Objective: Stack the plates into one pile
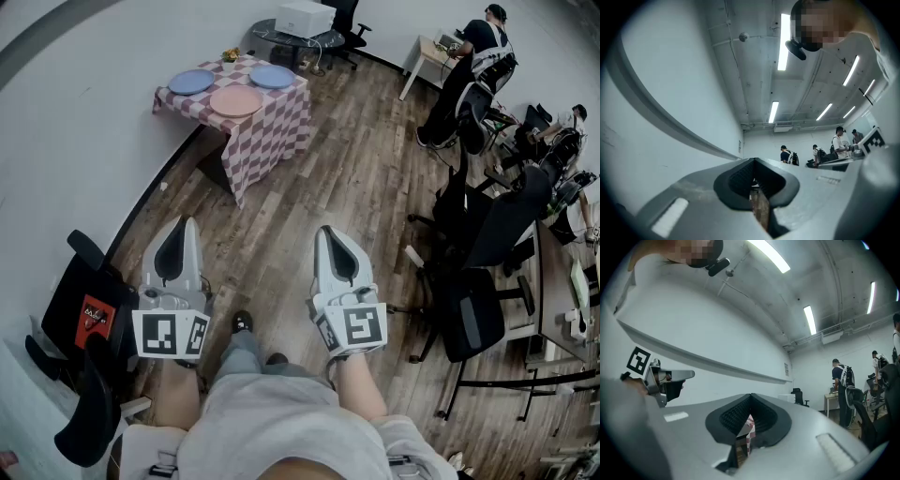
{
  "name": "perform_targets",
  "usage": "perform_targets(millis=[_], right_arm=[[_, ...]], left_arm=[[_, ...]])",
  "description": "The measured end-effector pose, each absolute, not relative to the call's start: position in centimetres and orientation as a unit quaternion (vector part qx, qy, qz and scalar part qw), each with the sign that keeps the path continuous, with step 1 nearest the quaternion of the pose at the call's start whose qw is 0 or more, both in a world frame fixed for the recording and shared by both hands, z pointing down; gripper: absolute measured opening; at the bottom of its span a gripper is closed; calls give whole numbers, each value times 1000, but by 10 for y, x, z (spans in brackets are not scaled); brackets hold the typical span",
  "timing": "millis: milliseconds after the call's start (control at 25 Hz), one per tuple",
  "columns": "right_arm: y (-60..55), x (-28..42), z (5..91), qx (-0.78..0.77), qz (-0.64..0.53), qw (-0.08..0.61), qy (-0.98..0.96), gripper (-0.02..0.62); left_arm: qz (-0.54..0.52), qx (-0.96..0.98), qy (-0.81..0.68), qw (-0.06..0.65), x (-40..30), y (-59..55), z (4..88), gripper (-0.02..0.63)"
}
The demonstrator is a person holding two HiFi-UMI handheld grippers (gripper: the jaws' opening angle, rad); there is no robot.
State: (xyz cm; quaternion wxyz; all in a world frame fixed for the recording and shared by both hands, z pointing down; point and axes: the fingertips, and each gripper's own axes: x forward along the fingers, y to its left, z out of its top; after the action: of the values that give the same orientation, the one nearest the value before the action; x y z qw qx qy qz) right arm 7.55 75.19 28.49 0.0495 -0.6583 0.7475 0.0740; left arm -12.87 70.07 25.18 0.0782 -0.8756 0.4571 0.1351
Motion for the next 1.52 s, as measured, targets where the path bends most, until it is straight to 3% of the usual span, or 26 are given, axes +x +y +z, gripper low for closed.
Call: perform_targets(millis=[840, 1200, 1520], right_arm=[[739, 72, 291, -652, 63, 60, 754, 2], [679, 39, 264, -555, 159, 28, 816, 2], [553, 57, 250, -602, 146, 67, 782, 2]], left_arm=[[118, -889, 432, 97, -115, 709, 252, 3], [142, -886, 431, 89, -110, 624, 242, 5], [133, -880, 444, 106, -113, 508, 226, 3]])
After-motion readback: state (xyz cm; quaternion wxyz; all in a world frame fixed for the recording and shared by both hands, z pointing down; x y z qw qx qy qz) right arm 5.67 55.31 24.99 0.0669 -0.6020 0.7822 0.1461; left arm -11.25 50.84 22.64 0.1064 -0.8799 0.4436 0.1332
